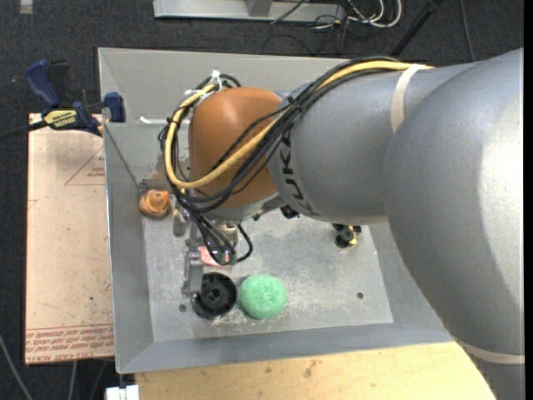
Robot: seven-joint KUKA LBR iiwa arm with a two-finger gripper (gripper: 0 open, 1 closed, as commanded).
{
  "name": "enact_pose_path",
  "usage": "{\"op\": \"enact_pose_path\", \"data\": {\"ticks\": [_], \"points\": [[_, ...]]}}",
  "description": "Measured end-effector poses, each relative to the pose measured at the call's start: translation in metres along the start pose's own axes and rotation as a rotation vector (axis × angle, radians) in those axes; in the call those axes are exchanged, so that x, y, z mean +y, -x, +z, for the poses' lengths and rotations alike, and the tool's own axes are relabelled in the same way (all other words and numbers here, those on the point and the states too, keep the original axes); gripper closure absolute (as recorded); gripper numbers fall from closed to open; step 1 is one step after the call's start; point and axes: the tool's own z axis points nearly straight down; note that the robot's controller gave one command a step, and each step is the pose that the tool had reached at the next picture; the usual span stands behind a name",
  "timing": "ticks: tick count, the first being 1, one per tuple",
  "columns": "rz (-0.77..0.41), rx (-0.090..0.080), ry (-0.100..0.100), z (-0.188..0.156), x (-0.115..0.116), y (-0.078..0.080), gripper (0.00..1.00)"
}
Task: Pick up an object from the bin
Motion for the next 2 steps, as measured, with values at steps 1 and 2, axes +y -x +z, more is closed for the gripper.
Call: {"op": "enact_pose_path", "data": {"ticks": [1, 2], "points": [[0.000, 0.000, 0.000, 0.000, 0.000, 0.000, 0.00], [-0.083, -0.004, 0.000, 0.049, -0.027, -0.021, 0.00]]}}
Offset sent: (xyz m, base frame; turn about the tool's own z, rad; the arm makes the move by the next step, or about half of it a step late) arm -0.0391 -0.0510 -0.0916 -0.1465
